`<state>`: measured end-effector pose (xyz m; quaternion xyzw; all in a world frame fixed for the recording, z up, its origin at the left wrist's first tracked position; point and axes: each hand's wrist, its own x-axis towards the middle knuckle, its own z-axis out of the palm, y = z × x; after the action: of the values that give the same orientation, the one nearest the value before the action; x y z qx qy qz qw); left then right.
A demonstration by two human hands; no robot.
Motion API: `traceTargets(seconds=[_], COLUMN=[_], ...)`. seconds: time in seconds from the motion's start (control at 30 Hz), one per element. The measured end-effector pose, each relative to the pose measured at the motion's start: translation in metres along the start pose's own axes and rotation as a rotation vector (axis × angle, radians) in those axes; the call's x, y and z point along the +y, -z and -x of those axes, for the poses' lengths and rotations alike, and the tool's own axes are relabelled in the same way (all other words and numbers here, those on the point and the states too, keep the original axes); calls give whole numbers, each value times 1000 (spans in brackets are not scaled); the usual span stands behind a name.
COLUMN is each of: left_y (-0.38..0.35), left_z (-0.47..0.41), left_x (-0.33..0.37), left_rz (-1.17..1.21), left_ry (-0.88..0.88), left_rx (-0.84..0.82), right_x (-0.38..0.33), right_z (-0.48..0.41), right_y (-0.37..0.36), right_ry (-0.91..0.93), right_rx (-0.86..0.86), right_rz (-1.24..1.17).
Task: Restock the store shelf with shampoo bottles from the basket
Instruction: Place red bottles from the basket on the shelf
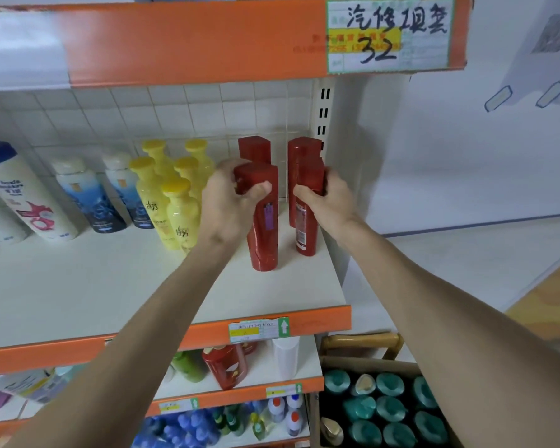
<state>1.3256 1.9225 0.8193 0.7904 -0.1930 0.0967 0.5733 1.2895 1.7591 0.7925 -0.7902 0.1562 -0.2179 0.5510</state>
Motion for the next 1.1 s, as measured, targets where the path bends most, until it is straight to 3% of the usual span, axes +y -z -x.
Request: traceTargets(seconds=[0.43,0.6,0.83,1.0,1.1], left_y=[-25,-27,-34,-31,-31], left_z=[-47,-40,-30,-27,-24], left_x=[-31,-51,-61,-60,-57], left_rz=[23,-76,-42,-36,-35], left_ry=[45,126,211,193,188], left_rx=[-21,-133,-184,-169,-186], right_x=[10,8,6,7,6], right_z=[-9,-6,-11,-20,-20], right_y=[5,5,22,22,20], right_ry=[31,36,-3,13,-7], right_rx=[-19,-54,-226,-42,-65], right_rz=[-4,-7,17,126,91])
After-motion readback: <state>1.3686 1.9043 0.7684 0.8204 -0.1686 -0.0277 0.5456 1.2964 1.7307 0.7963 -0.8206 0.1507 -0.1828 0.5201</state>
